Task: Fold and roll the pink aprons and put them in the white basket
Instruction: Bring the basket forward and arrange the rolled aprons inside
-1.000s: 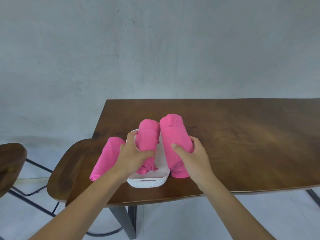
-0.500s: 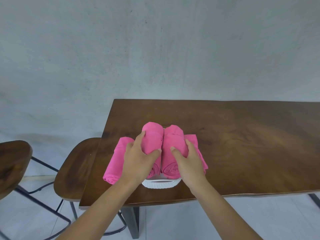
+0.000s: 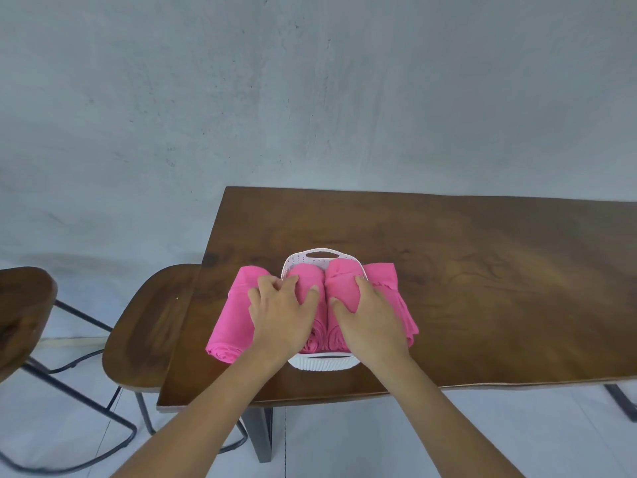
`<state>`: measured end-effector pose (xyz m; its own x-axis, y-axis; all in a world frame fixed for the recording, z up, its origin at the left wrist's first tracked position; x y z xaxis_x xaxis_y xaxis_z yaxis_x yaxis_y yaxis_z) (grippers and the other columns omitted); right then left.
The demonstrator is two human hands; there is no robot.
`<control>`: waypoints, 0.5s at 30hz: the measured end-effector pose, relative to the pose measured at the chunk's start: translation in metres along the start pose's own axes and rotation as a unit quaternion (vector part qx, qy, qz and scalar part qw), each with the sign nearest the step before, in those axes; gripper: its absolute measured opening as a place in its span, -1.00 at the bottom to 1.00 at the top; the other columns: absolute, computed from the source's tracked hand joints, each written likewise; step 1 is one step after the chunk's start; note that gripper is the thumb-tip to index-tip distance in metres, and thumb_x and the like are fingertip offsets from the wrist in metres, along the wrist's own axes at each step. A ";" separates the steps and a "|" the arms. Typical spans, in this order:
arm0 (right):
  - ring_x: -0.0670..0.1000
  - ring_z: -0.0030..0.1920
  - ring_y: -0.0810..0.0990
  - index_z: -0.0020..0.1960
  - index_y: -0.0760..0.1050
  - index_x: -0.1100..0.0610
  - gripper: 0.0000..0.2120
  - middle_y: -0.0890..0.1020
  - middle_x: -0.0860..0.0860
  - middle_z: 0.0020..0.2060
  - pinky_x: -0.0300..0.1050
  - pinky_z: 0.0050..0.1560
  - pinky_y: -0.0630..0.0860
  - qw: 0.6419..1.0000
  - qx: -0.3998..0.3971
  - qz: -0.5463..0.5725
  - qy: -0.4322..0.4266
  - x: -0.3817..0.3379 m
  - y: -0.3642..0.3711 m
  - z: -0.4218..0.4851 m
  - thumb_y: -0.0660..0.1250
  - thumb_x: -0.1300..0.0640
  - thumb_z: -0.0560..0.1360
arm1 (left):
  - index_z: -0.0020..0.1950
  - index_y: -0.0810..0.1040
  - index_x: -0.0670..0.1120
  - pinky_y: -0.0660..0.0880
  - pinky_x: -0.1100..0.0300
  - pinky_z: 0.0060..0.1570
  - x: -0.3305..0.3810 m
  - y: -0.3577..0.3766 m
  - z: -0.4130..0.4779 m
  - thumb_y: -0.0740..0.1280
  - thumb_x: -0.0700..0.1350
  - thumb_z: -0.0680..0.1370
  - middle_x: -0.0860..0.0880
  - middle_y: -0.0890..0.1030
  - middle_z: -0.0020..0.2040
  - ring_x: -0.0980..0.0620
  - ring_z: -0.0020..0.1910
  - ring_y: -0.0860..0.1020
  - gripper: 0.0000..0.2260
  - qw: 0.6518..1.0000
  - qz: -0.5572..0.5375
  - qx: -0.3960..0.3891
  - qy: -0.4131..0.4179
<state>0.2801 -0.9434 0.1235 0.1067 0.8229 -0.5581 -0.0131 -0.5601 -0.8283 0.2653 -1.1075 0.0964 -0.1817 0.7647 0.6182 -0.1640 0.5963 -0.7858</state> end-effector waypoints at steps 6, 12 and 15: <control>0.04 -0.05 0.57 0.48 0.24 0.11 -0.49 0.52 0.06 0.22 -0.13 -0.27 0.44 0.994 -0.062 -0.089 -0.013 -0.007 0.009 0.010 0.20 -0.10 0.62 | 0.45 0.46 0.01 0.33 -0.02 0.23 -0.007 0.013 -0.002 0.14 0.25 0.59 -0.02 0.30 0.28 -0.03 0.18 0.25 -0.48 0.999 -0.016 0.036 0.033; 0.08 -0.12 0.54 0.16 0.48 0.17 -0.74 0.51 0.03 -0.21 -0.18 -0.36 0.29 0.965 -0.197 -0.167 -0.034 -0.021 -0.001 0.019 0.13 0.03 0.66 | 0.44 0.43 0.05 0.27 -0.02 0.33 -0.004 0.014 -0.002 0.02 0.28 0.53 0.01 0.30 0.44 -0.06 0.38 0.23 -0.42 0.998 -0.015 -0.002 0.068; 0.09 -0.06 0.50 0.29 0.48 0.19 -0.68 0.56 0.08 -0.12 -0.15 -0.18 0.37 0.943 -0.241 -0.225 -0.048 -0.034 -0.011 0.021 0.09 0.08 0.68 | 0.48 0.41 0.05 0.25 -0.04 0.35 -0.005 0.015 0.000 0.02 0.28 0.56 0.03 0.31 0.48 -0.07 0.43 0.21 -0.43 0.996 -0.022 -0.030 0.083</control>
<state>0.2558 -0.9633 0.1504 -0.0975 0.9793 -0.1775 0.4678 -0.1123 -0.8767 0.2633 -1.1024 0.0817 -0.0117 0.7648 0.6442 -0.1100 0.6393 -0.7610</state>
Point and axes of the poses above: each hand's wrist, its own z-axis towards the middle knuckle, its own y-axis out of the palm, x = y × z, the point moved 6 cm from there along z, towards the middle knuckle
